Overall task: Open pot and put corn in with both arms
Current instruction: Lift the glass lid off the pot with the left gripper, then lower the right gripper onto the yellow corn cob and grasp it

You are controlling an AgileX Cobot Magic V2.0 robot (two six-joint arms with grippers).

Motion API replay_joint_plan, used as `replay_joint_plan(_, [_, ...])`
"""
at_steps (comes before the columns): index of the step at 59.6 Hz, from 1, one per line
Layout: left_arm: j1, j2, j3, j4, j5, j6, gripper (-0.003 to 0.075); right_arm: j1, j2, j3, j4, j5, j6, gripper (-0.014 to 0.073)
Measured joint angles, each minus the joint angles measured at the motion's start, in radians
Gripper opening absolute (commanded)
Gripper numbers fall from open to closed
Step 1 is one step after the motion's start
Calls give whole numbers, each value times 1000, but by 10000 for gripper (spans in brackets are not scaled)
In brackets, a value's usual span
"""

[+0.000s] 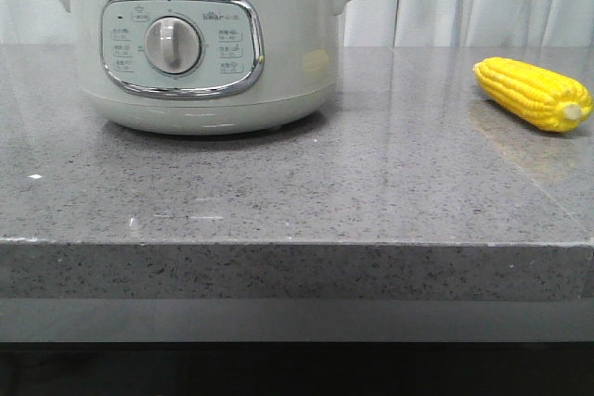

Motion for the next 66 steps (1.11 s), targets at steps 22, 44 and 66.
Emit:
replay_joint_plan(22, [0, -400, 399, 3, 49, 0, 188, 0, 0, 0, 0, 10, 0, 625])
replay_joint_plan(44, [0, -682, 570, -55, 68, 0, 188, 10, 43, 0, 11, 33, 0, 625])
replay_joint_plan(66, [0, -700, 572, -56, 68, 0, 188, 88, 267, -177, 16, 119, 0, 625])
